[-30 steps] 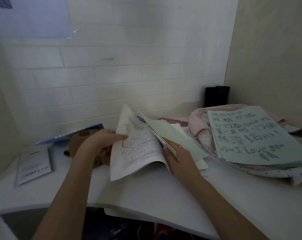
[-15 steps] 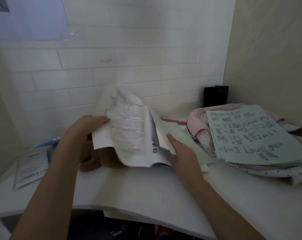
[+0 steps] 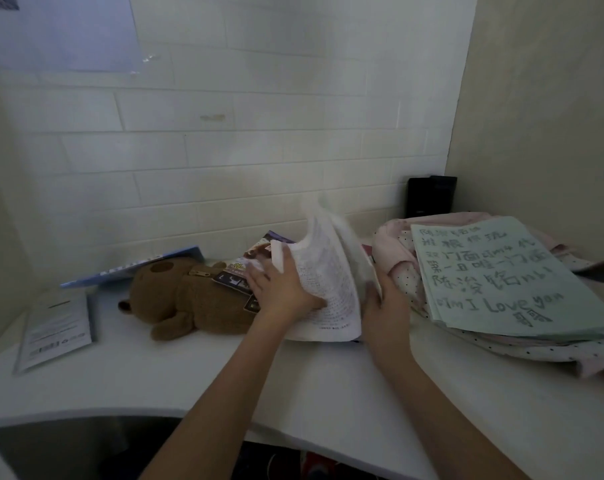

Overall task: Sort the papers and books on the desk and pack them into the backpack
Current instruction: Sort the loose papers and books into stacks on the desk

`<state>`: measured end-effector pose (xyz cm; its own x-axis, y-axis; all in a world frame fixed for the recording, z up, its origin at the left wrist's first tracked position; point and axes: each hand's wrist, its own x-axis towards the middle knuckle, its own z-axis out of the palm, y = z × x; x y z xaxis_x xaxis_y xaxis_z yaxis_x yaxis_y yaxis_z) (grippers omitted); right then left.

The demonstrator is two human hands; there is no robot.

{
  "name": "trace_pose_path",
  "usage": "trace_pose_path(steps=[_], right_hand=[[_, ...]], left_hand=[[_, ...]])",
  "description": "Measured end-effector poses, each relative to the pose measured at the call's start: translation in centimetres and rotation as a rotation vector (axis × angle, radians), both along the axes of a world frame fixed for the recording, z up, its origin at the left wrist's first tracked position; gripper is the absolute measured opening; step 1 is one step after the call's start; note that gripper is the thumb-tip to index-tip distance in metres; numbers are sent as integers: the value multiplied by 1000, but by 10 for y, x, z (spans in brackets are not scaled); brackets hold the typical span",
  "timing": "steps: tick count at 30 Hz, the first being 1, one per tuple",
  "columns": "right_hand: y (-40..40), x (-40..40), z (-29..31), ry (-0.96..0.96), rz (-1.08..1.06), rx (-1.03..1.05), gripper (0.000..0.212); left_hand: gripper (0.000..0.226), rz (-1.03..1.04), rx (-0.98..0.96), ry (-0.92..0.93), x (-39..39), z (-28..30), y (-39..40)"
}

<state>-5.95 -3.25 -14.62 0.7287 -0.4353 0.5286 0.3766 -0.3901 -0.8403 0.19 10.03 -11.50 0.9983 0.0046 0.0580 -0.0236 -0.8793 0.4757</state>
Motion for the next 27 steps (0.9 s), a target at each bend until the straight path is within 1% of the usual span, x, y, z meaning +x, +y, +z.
trace_pose_path(steps=[1, 3, 4, 5, 6, 7, 8, 9, 10, 11, 12, 13, 14, 16, 17, 19, 20, 21, 22, 23, 24, 26, 27], right_hand=[[-2, -3, 2, -44, -76, -24, 46], [-4, -10, 8, -132, -165, -108, 65], [-3, -12, 9, -186, -203, -221, 75], [0, -14, 10, -240, -242, -387, 79], [2, -13, 7, -258, -266, -580, 77], [4, -10, 1, -245, -271, -766, 72], [8, -9, -1, -121, -188, -917, 66], [11, -4, -4, 9, -97, -974, 61], [14, 0, -7, 107, -32, -1002, 59], [13, 4, -11, 159, -4, -1016, 60], [12, 5, -11, 140, 19, -1018, 62], [11, 5, -10, 111, 60, -1008, 64], [11, 4, -11, 121, 113, -1000, 64], [9, 5, -13, 63, 121, -997, 63], [10, 5, -13, 76, 125, -986, 62], [9, 5, -15, 204, 142, -992, 54], [9, 5, -13, 237, 161, -1014, 60], [11, 4, -11, 264, 205, -1017, 73], [14, 3, -10, 298, 263, -1016, 86], [17, 2, -10, 343, 331, -1008, 93], [19, 3, -11, 373, 392, -983, 95], [19, 3, -11, 403, 458, -885, 92], [18, 4, -10, 413, 479, -841, 84]], left_hand=[[131, 43, -3, 18, 1, -1, 0], [136, 58, -14, 15, 3, -5, 1], [133, 54, -13, 2, 5, -6, 2], [126, 50, 3, -31, 5, -5, 3], [109, 61, 16, -86, 6, -6, 5], [83, 86, -1, -167, 9, -8, 6], [57, 119, -51, -254, 11, -10, 7], [42, 143, -146, -324, 14, -12, 10], [39, 143, -263, -360, 14, -14, 12], [41, 121, -379, -375, 14, -15, 15], [44, 92, -463, -384, 13, -16, 17], [45, 69, -508, -399, 12, -16, 20], [43, 49, -512, -409, 12, -16, 22], [39, 6, -439, -410, 17, -15, 27], [39, -5, -370, -380, 21, -15, 29], [45, -16, -190, -284, 25, -14, 28], [44, -6, -132, -254, 25, -14, 27], [41, 9, -131, -239, 26, -13, 27], [39, 30, -192, -217, 25, -8, 26], [39, 55, -299, -189, 26, -5, 27], [39, 74, -423, -149, 26, 0, 27], [37, 54, -677, -62, 29, 5, 29], [33, 27, -790, -27, 30, 6, 31]])
